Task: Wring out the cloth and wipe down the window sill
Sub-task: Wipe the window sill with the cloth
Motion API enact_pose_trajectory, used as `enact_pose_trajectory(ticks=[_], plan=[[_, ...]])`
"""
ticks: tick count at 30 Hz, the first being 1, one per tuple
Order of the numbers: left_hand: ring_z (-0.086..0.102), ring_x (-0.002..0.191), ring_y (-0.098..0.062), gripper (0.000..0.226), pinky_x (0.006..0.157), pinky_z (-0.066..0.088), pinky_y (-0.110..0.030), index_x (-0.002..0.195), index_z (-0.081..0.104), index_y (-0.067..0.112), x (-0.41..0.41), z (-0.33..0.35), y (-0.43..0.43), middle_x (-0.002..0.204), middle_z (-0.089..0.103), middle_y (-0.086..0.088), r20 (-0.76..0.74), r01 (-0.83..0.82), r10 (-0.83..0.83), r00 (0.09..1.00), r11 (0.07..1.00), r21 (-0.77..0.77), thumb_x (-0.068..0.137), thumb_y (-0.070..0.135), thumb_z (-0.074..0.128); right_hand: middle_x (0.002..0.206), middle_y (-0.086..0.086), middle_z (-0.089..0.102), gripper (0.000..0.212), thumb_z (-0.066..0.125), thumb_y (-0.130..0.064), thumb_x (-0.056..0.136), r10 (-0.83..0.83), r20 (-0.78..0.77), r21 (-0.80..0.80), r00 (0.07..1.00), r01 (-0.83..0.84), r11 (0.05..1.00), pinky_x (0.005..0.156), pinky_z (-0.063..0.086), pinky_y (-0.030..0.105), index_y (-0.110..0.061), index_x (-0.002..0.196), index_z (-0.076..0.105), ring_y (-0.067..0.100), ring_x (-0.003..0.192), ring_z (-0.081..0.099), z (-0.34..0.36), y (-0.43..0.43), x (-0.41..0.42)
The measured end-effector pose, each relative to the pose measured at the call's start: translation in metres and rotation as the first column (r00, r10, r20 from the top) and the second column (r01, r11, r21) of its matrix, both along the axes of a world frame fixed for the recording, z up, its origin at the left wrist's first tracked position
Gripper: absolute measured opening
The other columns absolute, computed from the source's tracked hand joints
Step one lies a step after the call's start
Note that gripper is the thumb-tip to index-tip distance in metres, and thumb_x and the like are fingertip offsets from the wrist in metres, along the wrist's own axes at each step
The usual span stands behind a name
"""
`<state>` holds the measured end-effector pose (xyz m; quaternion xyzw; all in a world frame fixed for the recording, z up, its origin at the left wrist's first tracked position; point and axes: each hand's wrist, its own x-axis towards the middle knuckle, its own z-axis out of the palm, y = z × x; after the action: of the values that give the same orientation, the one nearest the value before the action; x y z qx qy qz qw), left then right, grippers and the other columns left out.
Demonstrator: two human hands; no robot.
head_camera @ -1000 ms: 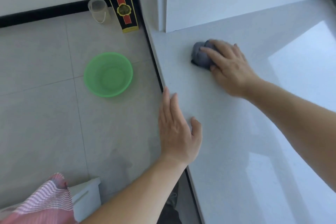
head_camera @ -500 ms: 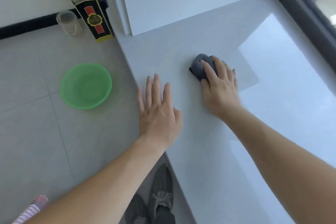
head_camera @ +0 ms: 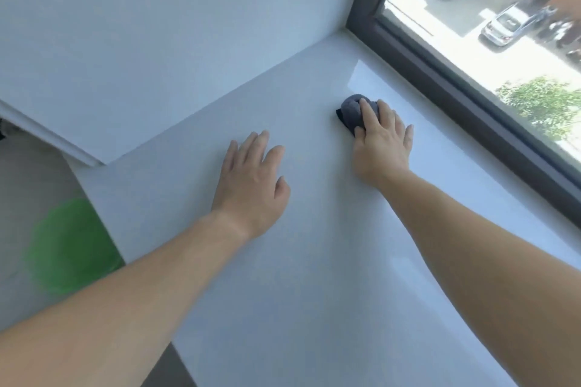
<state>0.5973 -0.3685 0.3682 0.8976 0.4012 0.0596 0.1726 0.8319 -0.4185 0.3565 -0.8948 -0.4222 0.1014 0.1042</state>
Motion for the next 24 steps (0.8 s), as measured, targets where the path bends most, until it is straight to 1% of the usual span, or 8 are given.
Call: enact_pose_trajectory(ticks=[3, 6, 9, 11, 13, 17, 21, 24], plan=[[0.008, 0.152, -0.025, 0.055, 0.123, 0.000, -0.045, 0.147, 0.037, 0.017, 0.020, -0.003, 0.016, 0.164, 0.017, -0.009, -0.062, 0.118, -0.116, 0.991, 0.993, 0.020, 0.095, 0.035, 0.037, 0.164, -0.001, 0.012, 0.054, 0.031, -0.030, 0.102, 0.043, 0.048, -0.010, 0.998, -0.043, 0.999, 0.123, -0.004, 0.049, -0.033, 0.154, 0.019, 0.025, 0.151, 0.005, 0.001, 0.009, 0.024], [-0.001, 0.153, -0.021, 0.062, 0.123, -0.006, -0.045, 0.153, 0.029, 0.023, 0.042, -0.006, 0.031, 0.166, 0.009, -0.003, -0.111, 0.254, -0.251, 0.962, 0.967, 0.014, 0.094, 0.045, 0.026, 0.165, 0.000, 0.014, 0.055, 0.036, -0.024, 0.101, 0.218, 0.072, 0.036, 0.973, -0.221, 0.974, 0.121, 0.010, 0.045, -0.034, 0.154, 0.023, 0.026, 0.149, 0.011, 0.002, 0.011, 0.038], [-0.011, 0.153, -0.019, 0.067, 0.122, -0.007, -0.045, 0.156, 0.019, 0.028, 0.055, -0.013, 0.038, 0.167, 0.000, 0.000, -0.170, 0.354, -0.347, 0.922, 0.935, 0.013, 0.093, 0.051, 0.018, 0.164, -0.001, 0.018, 0.053, 0.037, -0.022, 0.103, 0.240, 0.099, 0.053, 0.966, -0.246, 0.968, 0.123, 0.006, 0.045, -0.034, 0.153, 0.026, 0.026, 0.148, 0.014, -0.004, 0.009, 0.053], [-0.007, 0.153, -0.021, 0.068, 0.123, -0.001, -0.046, 0.157, 0.022, 0.027, 0.055, -0.016, 0.038, 0.167, 0.004, -0.002, -0.167, 0.362, -0.351, 0.921, 0.931, 0.039, 0.093, 0.051, 0.020, 0.163, -0.001, 0.020, 0.051, 0.035, -0.022, 0.103, 0.124, 0.107, 0.058, 0.986, -0.131, 0.990, 0.123, 0.003, 0.047, -0.033, 0.152, 0.029, 0.025, 0.147, 0.017, -0.006, 0.008, 0.064], [0.000, 0.154, -0.022, 0.067, 0.123, 0.003, -0.048, 0.155, 0.028, 0.025, 0.056, -0.016, 0.040, 0.166, 0.011, -0.004, -0.164, 0.357, -0.345, 0.924, 0.933, 0.047, 0.093, 0.050, 0.025, 0.162, 0.000, 0.021, 0.050, 0.035, -0.024, 0.102, -0.027, 0.104, 0.073, 0.994, 0.020, 0.997, 0.122, 0.007, 0.045, -0.033, 0.151, 0.030, 0.026, 0.146, 0.018, -0.006, 0.004, 0.076], [0.005, 0.153, -0.026, 0.067, 0.122, 0.008, -0.052, 0.153, 0.033, 0.023, 0.059, -0.015, 0.041, 0.165, 0.015, -0.006, -0.163, 0.369, -0.359, 0.919, 0.929, 0.037, 0.092, 0.049, 0.029, 0.160, 0.000, 0.022, 0.053, 0.038, -0.024, 0.101, -0.237, 0.081, 0.081, 0.968, 0.230, 0.970, 0.118, 0.011, 0.043, -0.031, 0.152, 0.028, 0.026, 0.144, 0.020, -0.006, -0.033, 0.088], [0.008, 0.153, -0.028, 0.068, 0.122, 0.010, -0.053, 0.153, 0.034, 0.021, 0.058, -0.016, 0.044, 0.165, 0.017, -0.008, -0.165, 0.381, -0.370, 0.914, 0.924, 0.039, 0.090, 0.048, 0.032, 0.159, 0.003, 0.025, 0.052, 0.038, -0.023, 0.100, -0.483, 0.054, 0.091, 0.874, 0.478, 0.874, 0.120, 0.016, 0.044, -0.028, 0.152, 0.031, 0.029, 0.143, 0.023, -0.005, -0.066, 0.080], [0.010, 0.153, -0.029, 0.069, 0.121, 0.012, -0.054, 0.152, 0.035, 0.021, 0.059, -0.018, 0.046, 0.165, 0.018, -0.010, -0.156, 0.386, -0.375, 0.914, 0.921, 0.053, 0.089, 0.047, 0.034, 0.162, 0.006, 0.020, 0.052, 0.037, -0.032, 0.099, -0.611, 0.050, 0.092, 0.790, 0.605, 0.791, 0.120, 0.015, 0.047, -0.030, 0.151, 0.033, 0.031, 0.145, 0.021, -0.004, -0.030, 0.064]])
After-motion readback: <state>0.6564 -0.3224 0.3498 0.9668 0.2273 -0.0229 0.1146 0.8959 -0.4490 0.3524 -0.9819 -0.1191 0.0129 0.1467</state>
